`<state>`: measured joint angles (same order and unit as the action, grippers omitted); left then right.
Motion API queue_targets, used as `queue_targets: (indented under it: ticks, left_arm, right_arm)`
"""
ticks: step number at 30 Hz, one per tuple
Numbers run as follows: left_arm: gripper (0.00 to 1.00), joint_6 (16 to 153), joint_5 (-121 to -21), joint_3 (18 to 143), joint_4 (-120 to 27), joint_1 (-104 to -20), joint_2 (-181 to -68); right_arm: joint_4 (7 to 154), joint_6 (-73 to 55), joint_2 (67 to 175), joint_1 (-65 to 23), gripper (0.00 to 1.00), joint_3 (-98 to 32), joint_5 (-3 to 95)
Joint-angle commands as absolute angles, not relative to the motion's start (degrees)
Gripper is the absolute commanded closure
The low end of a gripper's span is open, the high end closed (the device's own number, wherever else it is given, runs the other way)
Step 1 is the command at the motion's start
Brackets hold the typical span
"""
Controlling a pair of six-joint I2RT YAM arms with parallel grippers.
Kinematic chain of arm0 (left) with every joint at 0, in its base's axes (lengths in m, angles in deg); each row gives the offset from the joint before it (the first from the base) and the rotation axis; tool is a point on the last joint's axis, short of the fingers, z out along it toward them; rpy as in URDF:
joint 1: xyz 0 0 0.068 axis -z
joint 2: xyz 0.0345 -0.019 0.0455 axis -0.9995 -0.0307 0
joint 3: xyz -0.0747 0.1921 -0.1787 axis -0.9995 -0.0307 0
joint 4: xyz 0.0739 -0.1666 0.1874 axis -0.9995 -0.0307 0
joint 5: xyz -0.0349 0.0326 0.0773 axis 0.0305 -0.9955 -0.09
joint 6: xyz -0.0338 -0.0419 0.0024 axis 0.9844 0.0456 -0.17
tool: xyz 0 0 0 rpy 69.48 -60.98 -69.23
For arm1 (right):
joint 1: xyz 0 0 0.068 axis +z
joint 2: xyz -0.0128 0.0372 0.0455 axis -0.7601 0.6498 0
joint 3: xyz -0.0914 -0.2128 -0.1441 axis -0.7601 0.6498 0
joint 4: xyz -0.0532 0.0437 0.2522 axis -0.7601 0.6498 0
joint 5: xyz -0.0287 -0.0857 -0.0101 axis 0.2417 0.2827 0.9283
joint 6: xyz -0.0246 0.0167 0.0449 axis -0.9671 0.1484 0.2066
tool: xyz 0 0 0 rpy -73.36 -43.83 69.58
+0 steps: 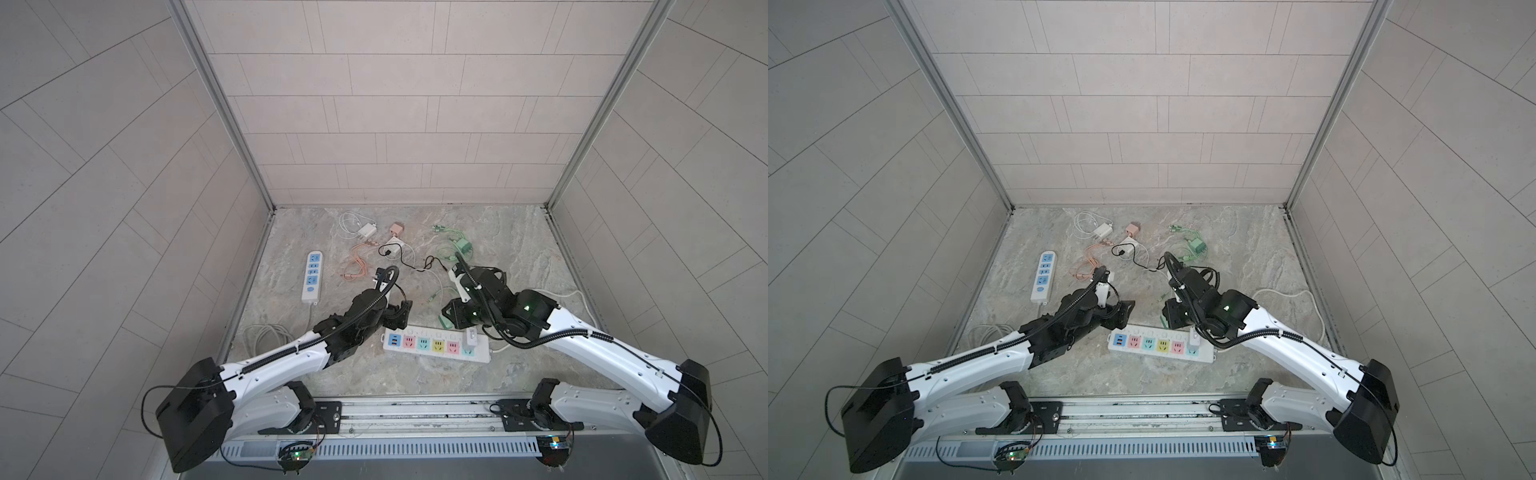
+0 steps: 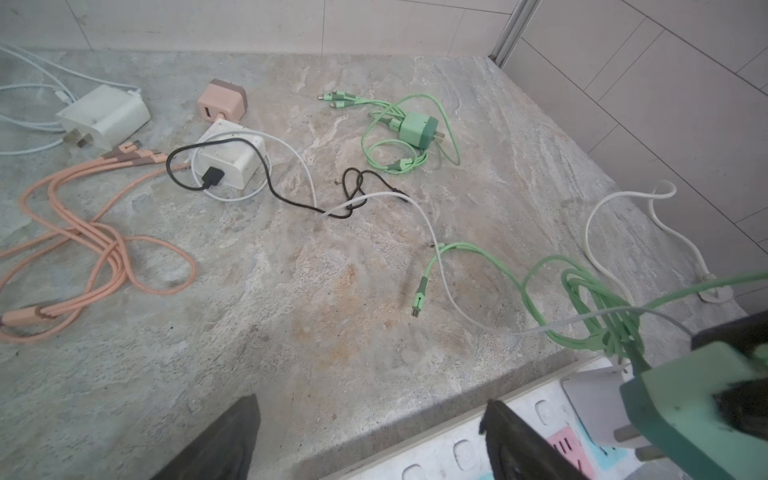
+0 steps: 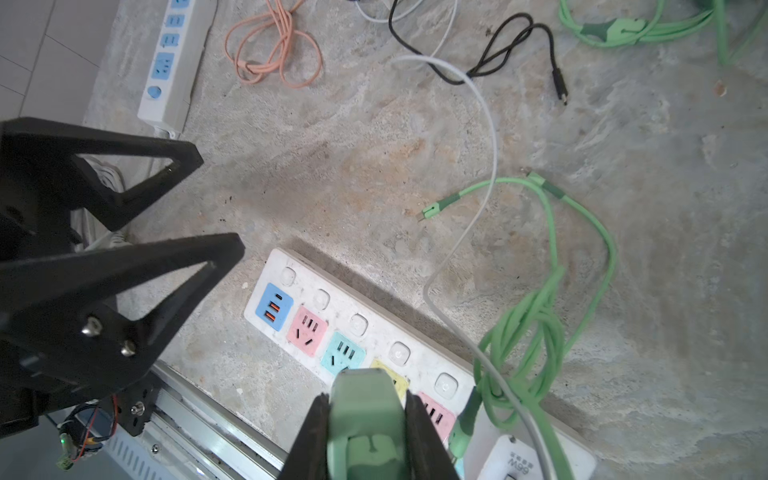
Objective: Insert the plug
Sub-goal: 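Carry the green charger with the right gripper over the pink socket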
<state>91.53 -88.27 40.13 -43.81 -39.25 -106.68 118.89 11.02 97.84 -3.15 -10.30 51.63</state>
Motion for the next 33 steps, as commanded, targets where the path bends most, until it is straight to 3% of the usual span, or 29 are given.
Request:
queue_targets:
  ticks: [1, 33]
  left_arm:
    - [0.10, 93.71, -90.11, 38.51, -45.85, -39.49, -104.66]
    - [0.11, 106.24, -92.70, 31.40, -58.22, -39.44, -98.12]
  right_arm:
    - [117.38, 15.49, 96.64, -1.68, 0.98, -7.05, 55.96]
    - [110.58, -16.17, 111.02, 1.41, 0.99, -14.81, 40.93]
